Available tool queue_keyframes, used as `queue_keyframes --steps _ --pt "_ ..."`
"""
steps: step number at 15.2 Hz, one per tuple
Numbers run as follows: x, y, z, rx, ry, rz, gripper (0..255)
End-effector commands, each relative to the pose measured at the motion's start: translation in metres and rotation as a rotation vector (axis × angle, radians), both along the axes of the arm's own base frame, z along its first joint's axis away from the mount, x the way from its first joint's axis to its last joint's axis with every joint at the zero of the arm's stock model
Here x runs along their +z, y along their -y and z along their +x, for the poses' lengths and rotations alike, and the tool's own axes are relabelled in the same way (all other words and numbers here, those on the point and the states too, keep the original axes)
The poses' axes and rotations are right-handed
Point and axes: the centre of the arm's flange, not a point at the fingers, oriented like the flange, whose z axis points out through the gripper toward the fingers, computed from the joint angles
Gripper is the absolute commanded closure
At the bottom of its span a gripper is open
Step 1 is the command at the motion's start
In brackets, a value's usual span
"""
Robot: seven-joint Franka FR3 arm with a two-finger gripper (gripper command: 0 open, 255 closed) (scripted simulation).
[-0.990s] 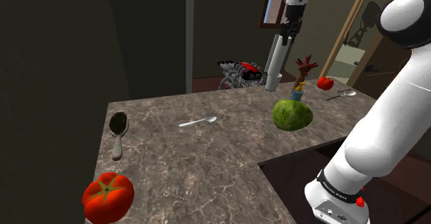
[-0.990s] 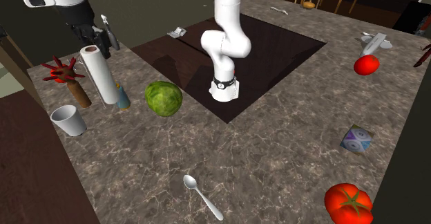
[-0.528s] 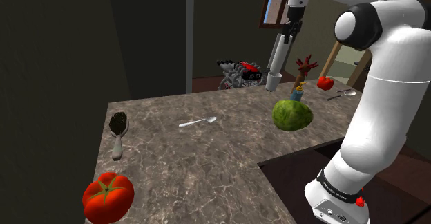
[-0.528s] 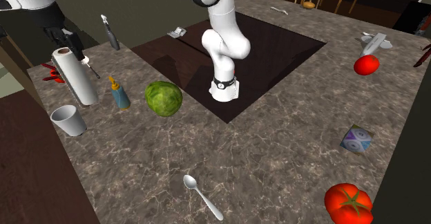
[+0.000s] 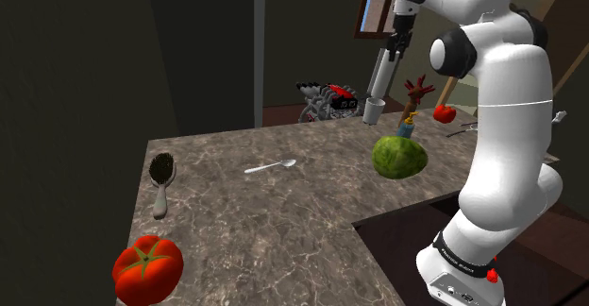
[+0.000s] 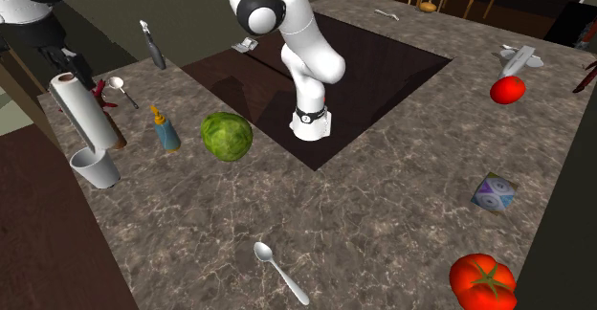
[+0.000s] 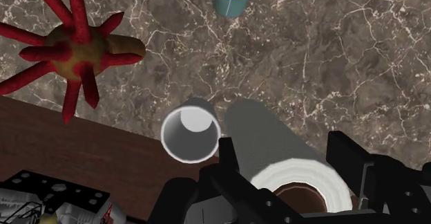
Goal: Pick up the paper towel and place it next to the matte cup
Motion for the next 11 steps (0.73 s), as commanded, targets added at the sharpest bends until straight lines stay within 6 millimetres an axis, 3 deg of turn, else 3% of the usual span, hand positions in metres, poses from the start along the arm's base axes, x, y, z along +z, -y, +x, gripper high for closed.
queue_keyframes --steps 1,11 --pt "-0.01 0.001 0.002 0.001 0.001 0.0 255" --pt "-0.063 0.001 0.002 0.001 0.001 0.0 255"
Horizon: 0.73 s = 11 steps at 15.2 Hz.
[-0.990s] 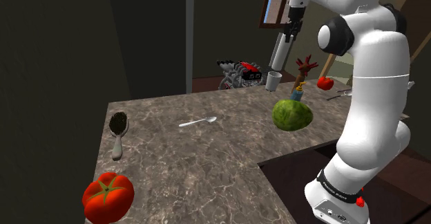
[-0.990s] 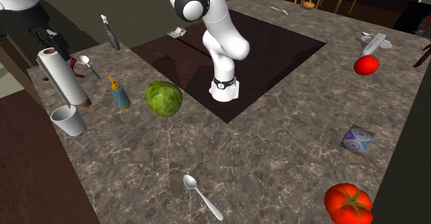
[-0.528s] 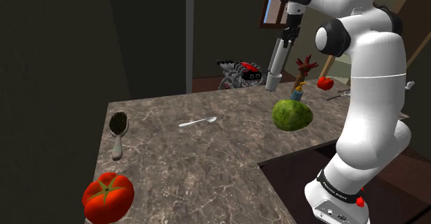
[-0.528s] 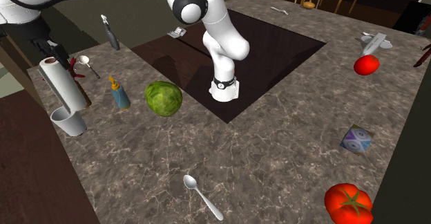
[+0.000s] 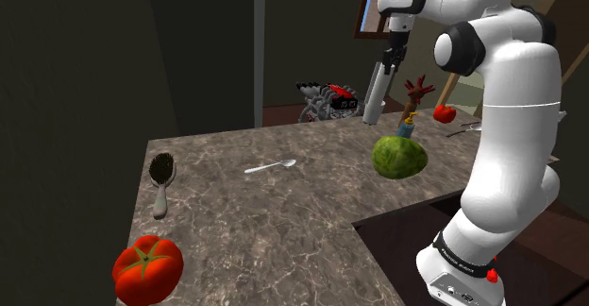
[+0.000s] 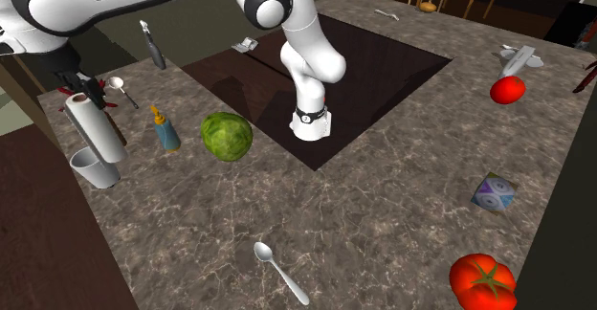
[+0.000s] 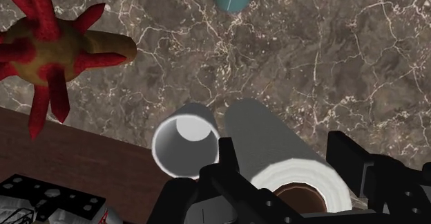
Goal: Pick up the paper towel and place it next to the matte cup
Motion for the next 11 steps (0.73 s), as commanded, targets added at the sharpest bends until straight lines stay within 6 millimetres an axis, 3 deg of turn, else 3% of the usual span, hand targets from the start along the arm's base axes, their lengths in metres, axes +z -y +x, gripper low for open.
queue_keyframes --steps 1,11 --pt "-0.01 0.0 0.0 0.0 0.0 0.0 255" --pt "-0.063 0.0 0.0 0.0 0.0 0.0 255"
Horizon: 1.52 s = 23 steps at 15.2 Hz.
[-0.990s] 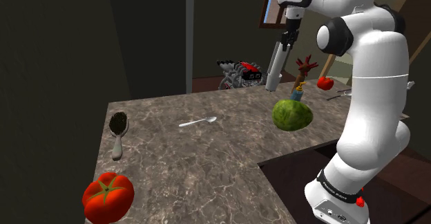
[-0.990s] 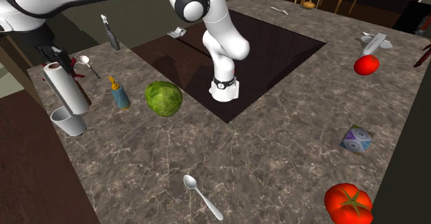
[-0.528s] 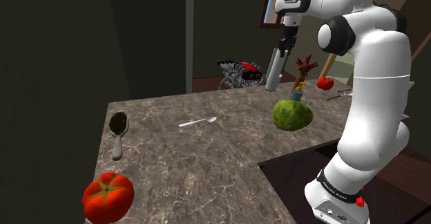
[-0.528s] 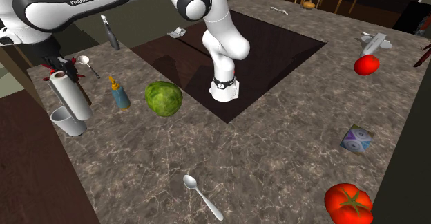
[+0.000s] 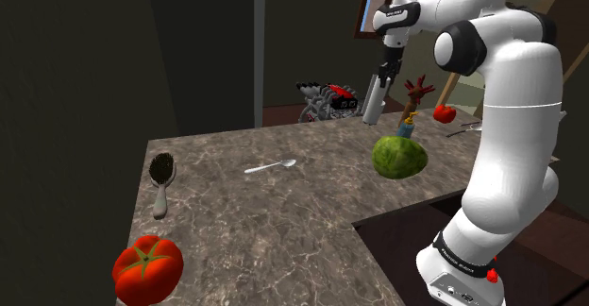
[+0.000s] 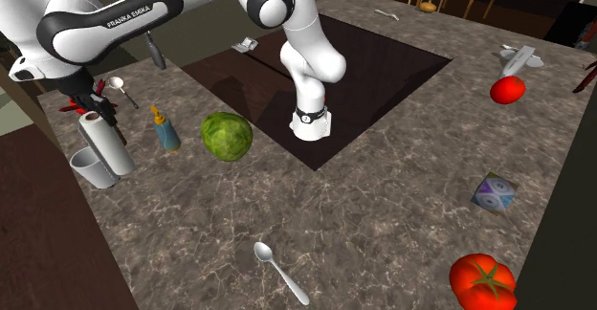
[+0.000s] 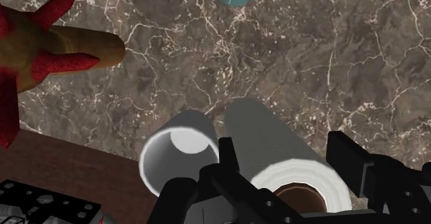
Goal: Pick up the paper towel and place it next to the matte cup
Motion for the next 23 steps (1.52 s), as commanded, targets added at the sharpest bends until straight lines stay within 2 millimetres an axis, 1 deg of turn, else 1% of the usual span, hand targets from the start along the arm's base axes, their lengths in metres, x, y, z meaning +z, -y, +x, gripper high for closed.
queue_keyframes --steps 1,10,17,18,23 --pt "-0.01 -0.001 0.0 0.0 0.0 0.0 255" --pt "-0.058 -0.001 0.0 0.0 0.0 0.0 255" --pt "-0.058 -0.001 0.0 0.0 0.0 0.0 255" --pt "-0.058 -0.001 0.0 0.0 0.0 0.0 0" --pt "-0.058 -0.001 0.0 0.0 0.0 0.0 0"
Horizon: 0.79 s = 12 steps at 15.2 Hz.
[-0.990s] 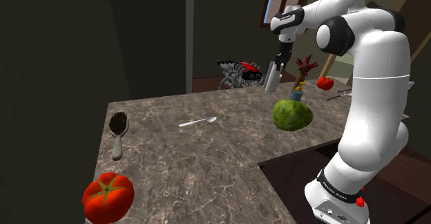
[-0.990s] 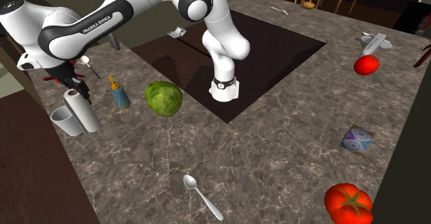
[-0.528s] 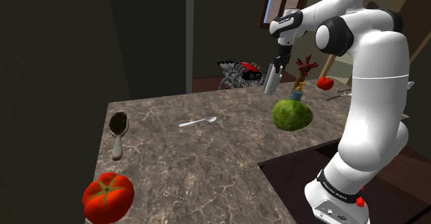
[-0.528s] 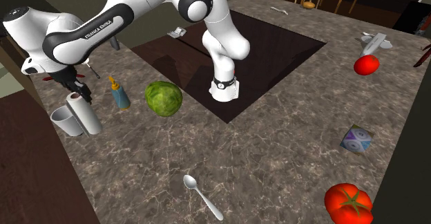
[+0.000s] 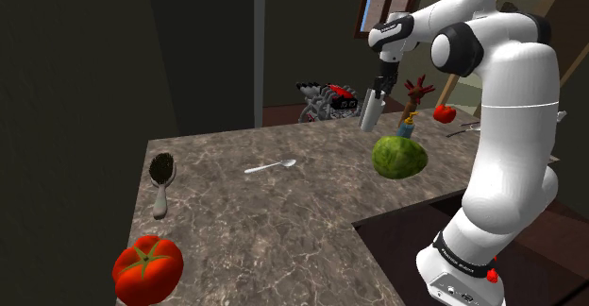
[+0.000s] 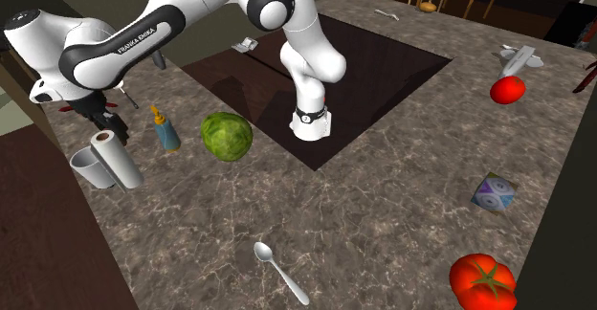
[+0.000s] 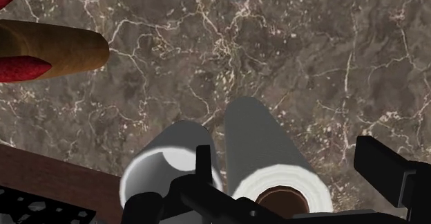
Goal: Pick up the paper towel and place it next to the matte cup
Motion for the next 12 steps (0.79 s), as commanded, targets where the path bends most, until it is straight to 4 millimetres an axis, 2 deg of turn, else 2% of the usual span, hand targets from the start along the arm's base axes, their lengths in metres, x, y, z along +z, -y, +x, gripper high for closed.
queue_keyframes --steps 1,4,12 --pt "0.013 -0.001 0.001 0.0 0.0 0.0 0" --pt "0.05 -0.002 0.005 0.0 0.0 0.0 0" --pt "0.05 -0.002 0.005 0.0 0.0 0.0 0"
